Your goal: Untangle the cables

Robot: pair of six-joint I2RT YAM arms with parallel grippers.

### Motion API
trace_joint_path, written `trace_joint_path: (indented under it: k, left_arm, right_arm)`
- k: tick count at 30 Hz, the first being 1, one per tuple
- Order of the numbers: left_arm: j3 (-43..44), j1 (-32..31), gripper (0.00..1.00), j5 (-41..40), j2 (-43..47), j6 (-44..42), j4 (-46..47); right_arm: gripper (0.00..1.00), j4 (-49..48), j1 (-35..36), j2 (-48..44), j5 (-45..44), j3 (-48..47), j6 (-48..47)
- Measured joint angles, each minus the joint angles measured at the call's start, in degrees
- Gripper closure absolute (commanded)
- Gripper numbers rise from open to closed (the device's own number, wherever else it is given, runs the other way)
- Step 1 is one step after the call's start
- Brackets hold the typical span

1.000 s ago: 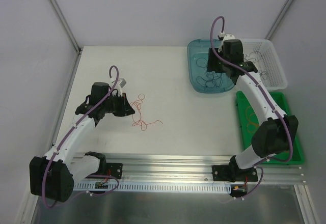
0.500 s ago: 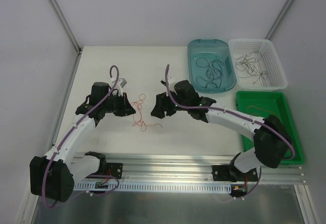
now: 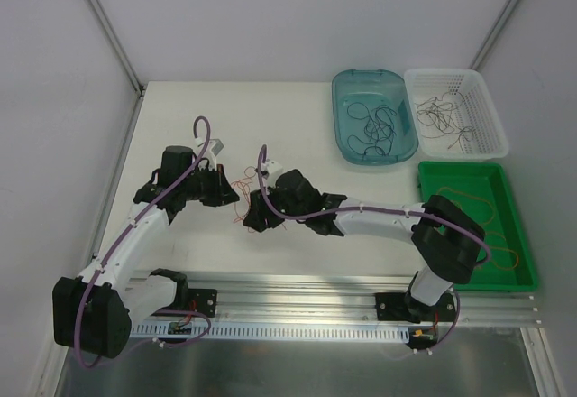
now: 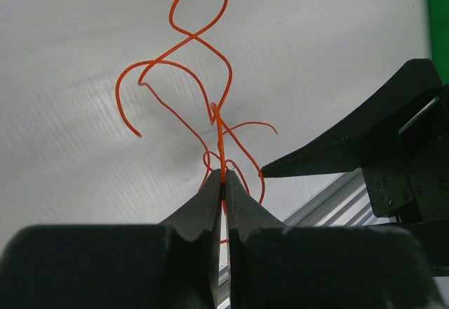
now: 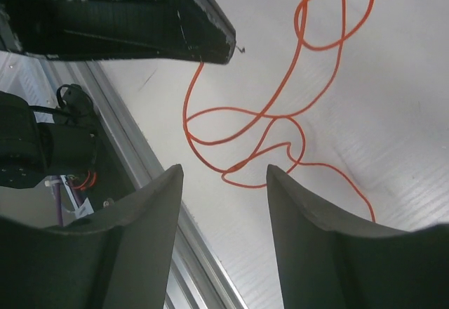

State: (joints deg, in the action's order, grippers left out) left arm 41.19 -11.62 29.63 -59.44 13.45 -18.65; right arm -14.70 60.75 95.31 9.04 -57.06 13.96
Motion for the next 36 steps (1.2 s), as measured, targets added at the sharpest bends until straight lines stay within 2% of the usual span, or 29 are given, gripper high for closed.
trace_joint_path:
  k: [8,22,25,26,28,29,32,34,36]
  left_arm:
    - [-0.57,0.00,1.00,-0.35,-0.13,0.57,0.07]
    - [-0.59,0.00,1.00,-0.90,-0.44,1.05,0.15]
    - [-0.59,0.00,1.00,-1.33,-0.46,1.16,0.20]
    - [-0.59,0.00,1.00,-1.42,-0.46,1.16,0.22]
    - [-0.59,0.00,1.00,-1.62,-0.48,1.22,0.24]
    - [-0.59,0.00,1.00,-1.68,-0.48,1.33,0.24]
    - [-0.59,0.00,1.00,-1.95,-0.48,1.64,0.26]
    - [-0.59,0.02,1.00,-3.52,-0.48,1.99,0.20]
    - [-0.59,0.11,1.00,-5.46,-0.48,2.19,-0.09]
  right_arm:
    - [0.46,-1.79,3.34,-0.11,-5.90,4.26,0.61]
    - [0.54,-5.07,5.79,4.09,-12.76,2.32,1.11]
    - [0.61,-5.27,6.14,4.87,-13.14,2.14,1.49]
    - [0.68,-5.29,6.21,5.03,-13.38,2.10,1.68]
    - [0.74,-5.31,6.25,5.16,-13.79,2.10,1.86]
    - [0.82,-5.29,6.27,5.20,-14.08,2.10,1.90]
    - [0.95,-5.22,6.27,5.25,-14.69,2.10,1.90]
    - [0.99,-4.79,6.25,5.18,-14.93,2.10,1.73]
    - [0.99,-3.45,6.27,4.72,-15.04,2.16,1.40]
